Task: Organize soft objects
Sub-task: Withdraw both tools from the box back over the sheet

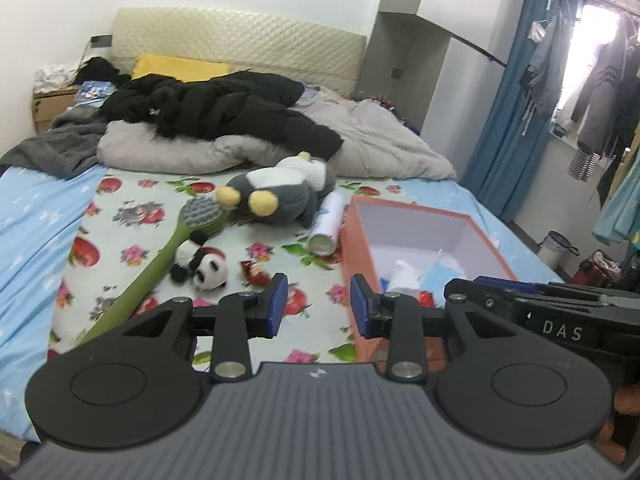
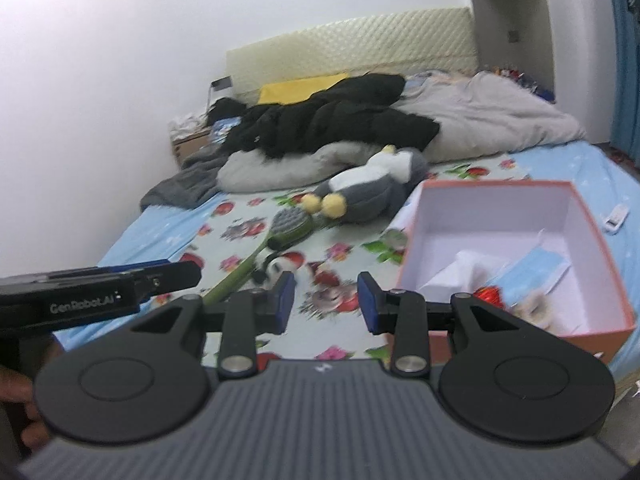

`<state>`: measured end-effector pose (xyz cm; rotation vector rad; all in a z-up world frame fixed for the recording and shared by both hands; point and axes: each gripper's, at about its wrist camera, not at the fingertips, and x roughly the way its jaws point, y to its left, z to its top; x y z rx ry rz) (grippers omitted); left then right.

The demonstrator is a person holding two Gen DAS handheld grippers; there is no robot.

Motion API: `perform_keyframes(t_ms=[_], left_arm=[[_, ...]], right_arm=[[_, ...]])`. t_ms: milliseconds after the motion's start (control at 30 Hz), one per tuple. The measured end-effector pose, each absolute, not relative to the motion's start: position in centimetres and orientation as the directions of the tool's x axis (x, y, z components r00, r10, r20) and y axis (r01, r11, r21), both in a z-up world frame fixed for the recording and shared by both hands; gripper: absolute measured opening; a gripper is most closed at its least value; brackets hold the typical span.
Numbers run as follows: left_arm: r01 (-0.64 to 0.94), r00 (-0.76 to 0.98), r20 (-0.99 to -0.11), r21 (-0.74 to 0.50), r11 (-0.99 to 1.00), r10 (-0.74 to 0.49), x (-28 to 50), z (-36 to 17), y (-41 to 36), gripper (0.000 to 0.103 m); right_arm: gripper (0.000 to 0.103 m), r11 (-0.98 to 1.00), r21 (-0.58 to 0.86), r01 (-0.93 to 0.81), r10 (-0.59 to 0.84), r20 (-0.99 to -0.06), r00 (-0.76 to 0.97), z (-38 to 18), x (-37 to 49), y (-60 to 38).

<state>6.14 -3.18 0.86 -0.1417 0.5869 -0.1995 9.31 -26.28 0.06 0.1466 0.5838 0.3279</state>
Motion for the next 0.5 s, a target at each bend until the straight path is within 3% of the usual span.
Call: perform_keyframes(t_ms=[500], left_arm=[[0.063, 0.806, -0.563, -0.228, 0.972, -0.184, 3.9, -4.2, -1.0, 0.040]], right_arm=[[0.038, 0.922, 0.208, -0.328, 0.387, -0.550, 0.740, -4.4, 7.4, -22.8]])
